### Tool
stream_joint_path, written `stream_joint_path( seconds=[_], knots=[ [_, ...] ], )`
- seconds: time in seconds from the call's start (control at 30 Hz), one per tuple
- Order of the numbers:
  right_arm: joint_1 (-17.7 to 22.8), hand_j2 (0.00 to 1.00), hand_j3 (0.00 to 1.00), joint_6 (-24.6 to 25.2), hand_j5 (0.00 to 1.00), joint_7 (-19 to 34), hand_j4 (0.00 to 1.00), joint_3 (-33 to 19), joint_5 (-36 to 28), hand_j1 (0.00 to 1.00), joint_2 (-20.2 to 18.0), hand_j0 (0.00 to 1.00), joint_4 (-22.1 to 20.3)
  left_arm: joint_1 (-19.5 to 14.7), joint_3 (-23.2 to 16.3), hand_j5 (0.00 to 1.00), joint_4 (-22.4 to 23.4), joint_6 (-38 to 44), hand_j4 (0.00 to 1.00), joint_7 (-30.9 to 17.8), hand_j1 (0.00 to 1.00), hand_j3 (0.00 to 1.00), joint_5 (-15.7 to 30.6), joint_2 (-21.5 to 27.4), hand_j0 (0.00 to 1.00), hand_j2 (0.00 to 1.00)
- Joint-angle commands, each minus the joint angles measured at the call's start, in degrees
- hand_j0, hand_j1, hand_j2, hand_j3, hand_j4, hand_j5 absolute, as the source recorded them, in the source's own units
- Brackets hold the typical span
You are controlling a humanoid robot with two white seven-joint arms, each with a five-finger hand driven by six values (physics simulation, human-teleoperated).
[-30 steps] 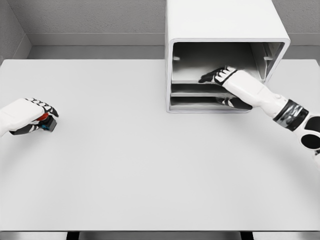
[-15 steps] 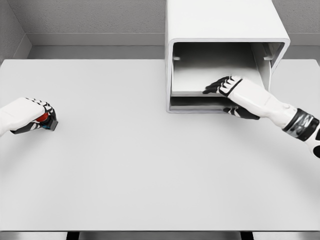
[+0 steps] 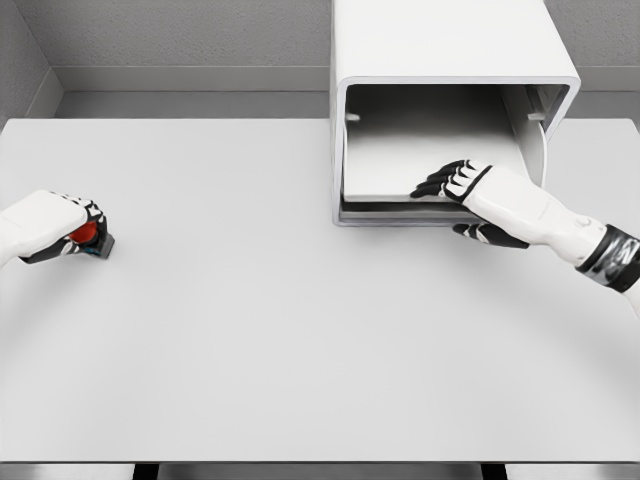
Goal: Slide open multi-storey tabletop storage cabinets and put open load switch and slide close multi-storey tabletop storage cabinets
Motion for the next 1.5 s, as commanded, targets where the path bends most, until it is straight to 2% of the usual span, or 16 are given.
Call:
stream_joint_path(
  seconds=[0.0,0.2,0.3,0.63,0.93,1.07,1.2,1.27,1.47],
  knots=[
    [0.00,0.81,0.81,0.01,0.81,-0.02,0.81,-0.03,-0.29,0.81,-0.51,0.81,-0.57,0.00,0.09,0.35,-0.59,0.17,0.35,0.05,0.35,0.35,0.32,-0.05,0.35,0.35],
    [0.70,0.81,0.81,0.01,0.81,-0.20,0.81,-0.03,-0.38,0.81,-1.66,0.81,-0.92,0.09,0.17,0.34,-1.03,0.17,0.34,0.05,0.34,0.34,1.29,-0.05,0.34,0.34],
    [2.72,0.81,0.81,0.01,0.81,-0.11,0.81,-2.75,-0.38,0.81,-1.74,0.81,-1.01,0.18,0.17,0.34,-2.18,0.17,0.34,0.05,0.34,0.34,2.08,-0.14,0.34,0.34],
    [3.08,0.81,0.81,0.01,0.81,-0.20,0.81,-2.93,-0.38,0.81,-2.88,0.81,-2.59,0.26,0.17,0.33,-4.81,0.17,0.33,0.05,0.33,0.33,3.22,-0.31,0.33,0.33],
    [4.57,0.81,0.81,0.01,0.81,-0.64,0.81,-2.93,-0.55,0.81,-5.52,0.81,-5.31,0.44,0.00,0.33,-6.83,0.17,0.33,0.05,0.33,0.33,5.60,-0.49,0.33,0.33],
    [8.08,0.81,0.81,0.01,0.81,-0.72,0.81,-7.15,-0.55,0.81,-6.75,0.81,-8.04,0.53,-0.26,0.33,-7.36,0.17,0.33,0.05,0.33,0.33,5.68,-0.49,0.33,0.33],
    [8.44,0.81,0.81,0.01,0.81,-0.72,0.81,-7.68,-0.55,0.81,-7.37,0.81,-8.83,0.97,-0.18,0.33,-8.50,0.17,0.33,0.05,0.33,0.33,5.77,-0.58,0.33,0.33],
    [9.32,0.81,0.81,0.01,0.81,-0.46,0.81,-10.49,-2.57,0.81,-7.54,0.81,-9.79,0.97,-0.18,0.33,-8.77,0.17,0.33,0.05,0.33,0.33,5.69,-0.58,0.33,0.33],
    [9.58,0.81,0.81,0.01,0.81,-0.37,0.81,-14.35,-5.03,0.81,-7.98,0.81,-9.97,1.05,-0.18,0.33,-10.61,0.17,0.33,0.05,0.33,0.33,5.77,-1.46,0.33,0.33]
  ],
)
